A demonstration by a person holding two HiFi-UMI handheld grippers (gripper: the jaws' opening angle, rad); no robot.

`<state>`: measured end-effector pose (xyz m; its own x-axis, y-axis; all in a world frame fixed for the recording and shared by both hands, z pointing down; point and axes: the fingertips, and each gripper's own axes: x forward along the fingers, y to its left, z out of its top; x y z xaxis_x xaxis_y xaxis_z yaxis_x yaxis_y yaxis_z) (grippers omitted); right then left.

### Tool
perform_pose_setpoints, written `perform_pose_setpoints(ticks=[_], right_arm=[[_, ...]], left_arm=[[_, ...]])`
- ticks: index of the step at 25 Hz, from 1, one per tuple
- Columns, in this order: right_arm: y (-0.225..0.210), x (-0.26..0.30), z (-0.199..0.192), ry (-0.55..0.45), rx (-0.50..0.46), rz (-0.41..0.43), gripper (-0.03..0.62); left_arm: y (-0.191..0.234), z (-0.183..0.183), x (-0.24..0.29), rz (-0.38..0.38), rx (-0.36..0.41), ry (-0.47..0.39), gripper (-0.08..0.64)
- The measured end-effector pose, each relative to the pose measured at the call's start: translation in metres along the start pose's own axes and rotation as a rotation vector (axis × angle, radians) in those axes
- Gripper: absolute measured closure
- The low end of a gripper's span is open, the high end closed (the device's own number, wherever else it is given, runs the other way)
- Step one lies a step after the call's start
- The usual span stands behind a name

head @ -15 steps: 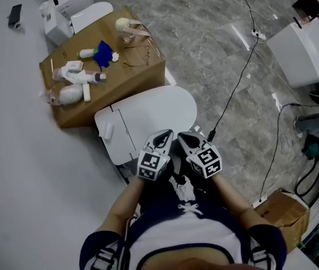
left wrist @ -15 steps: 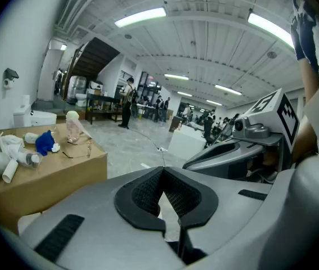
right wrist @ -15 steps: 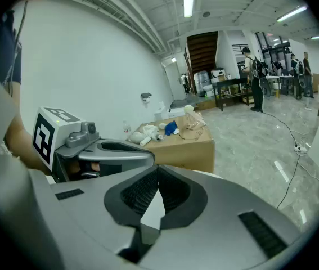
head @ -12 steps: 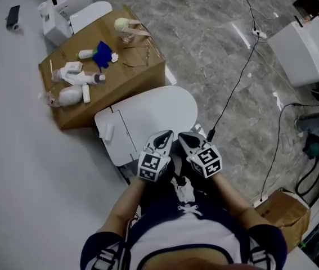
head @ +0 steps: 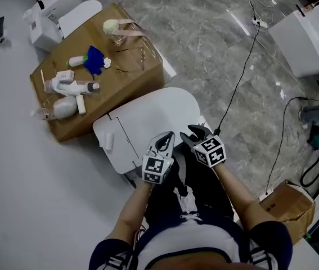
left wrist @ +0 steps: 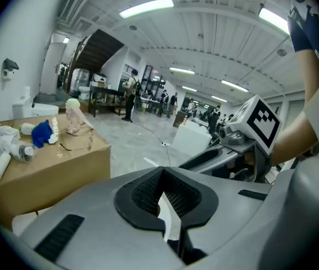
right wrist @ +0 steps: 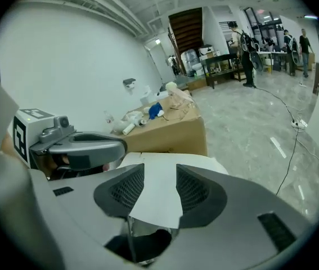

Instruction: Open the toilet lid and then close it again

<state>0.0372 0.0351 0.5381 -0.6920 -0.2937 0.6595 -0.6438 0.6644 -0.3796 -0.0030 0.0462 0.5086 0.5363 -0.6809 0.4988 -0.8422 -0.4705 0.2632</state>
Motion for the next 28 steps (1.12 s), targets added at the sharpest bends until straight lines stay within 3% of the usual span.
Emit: perform_pose_setpoints(ticks=[4, 12, 21, 28], right_arm=[[-0.036, 0.020, -0.012, 0.062, 0.019, -0.016, 0.423], [-0.118, 0.059, -0.042, 0.124, 0.224, -0.024, 0.394], [-0.174, 0.097, -0.085, 0.219, 0.260, -0.053, 0.383], [-0.210, 0.121, -0.110, 0.295, 0.226, -0.051, 0.374]], left_arm=[[0.015, -0.005, 0.020, 0.024, -0.021, 0.017, 0.554], [0.040, -0.022, 0.057, 0.057, -0.013, 0.061, 0.554], [0.050, -0.057, 0.088, 0.063, -0.047, 0.122, 0.554], [0.049, -0.092, 0.115, 0.053, -0.073, 0.192, 0.554]])
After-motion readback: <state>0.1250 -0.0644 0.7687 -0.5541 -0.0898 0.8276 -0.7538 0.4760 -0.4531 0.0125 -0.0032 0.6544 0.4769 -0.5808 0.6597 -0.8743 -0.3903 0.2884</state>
